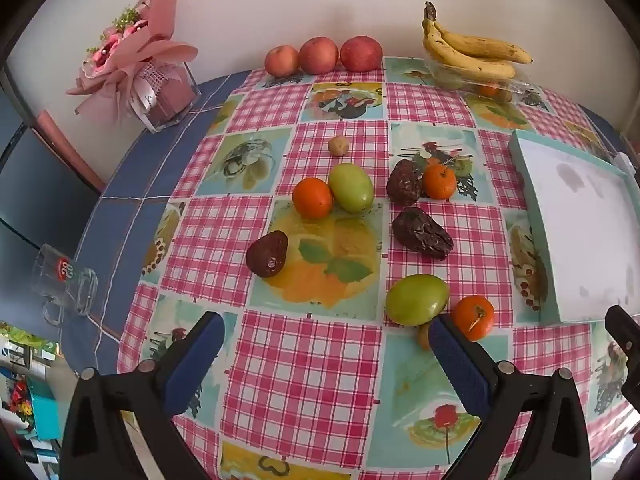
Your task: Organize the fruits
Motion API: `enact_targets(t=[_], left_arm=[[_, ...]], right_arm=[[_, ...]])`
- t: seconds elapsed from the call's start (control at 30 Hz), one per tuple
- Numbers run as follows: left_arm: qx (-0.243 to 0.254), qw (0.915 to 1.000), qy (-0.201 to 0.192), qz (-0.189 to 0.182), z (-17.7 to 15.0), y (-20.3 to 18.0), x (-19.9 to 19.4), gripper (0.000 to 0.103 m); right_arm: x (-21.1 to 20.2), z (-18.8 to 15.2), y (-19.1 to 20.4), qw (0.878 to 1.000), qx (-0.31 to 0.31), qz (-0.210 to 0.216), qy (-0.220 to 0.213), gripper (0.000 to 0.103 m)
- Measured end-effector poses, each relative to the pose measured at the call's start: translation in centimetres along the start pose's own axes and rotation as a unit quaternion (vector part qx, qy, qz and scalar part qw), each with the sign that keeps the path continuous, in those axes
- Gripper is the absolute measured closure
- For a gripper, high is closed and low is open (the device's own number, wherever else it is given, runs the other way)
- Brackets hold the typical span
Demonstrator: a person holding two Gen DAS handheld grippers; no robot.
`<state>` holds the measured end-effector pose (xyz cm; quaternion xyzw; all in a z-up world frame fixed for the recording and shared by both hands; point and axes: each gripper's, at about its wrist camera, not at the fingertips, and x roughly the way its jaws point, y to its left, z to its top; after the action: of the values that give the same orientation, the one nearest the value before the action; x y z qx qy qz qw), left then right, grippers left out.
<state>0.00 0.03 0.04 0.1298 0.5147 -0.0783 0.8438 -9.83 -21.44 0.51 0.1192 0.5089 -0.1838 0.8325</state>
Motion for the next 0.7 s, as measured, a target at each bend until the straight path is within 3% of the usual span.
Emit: enact_targets(t=[0.1,0.2,0.7], left_arm=[[0.007,0.9999,0.01,0.006,0.38,-0.05,0.18,0.0],[0.009,0.9998,-0.006,0.017,0.04,-0.4,-0.36,0.0],[0.01,0.9998,-0.005,0.016,0.1,-0.24,-0.47,0.0]], right_arm=[[0.08,-0.1,-0.04,1.0,0.001,0.0,0.001,0.009],[-0.2,-0.18,0.13,1.0,-0.002,-0.002,0.002,0.009],[-0.19,0.1,-0.04,1.0,0.006,0.006,-0.002,0.009]])
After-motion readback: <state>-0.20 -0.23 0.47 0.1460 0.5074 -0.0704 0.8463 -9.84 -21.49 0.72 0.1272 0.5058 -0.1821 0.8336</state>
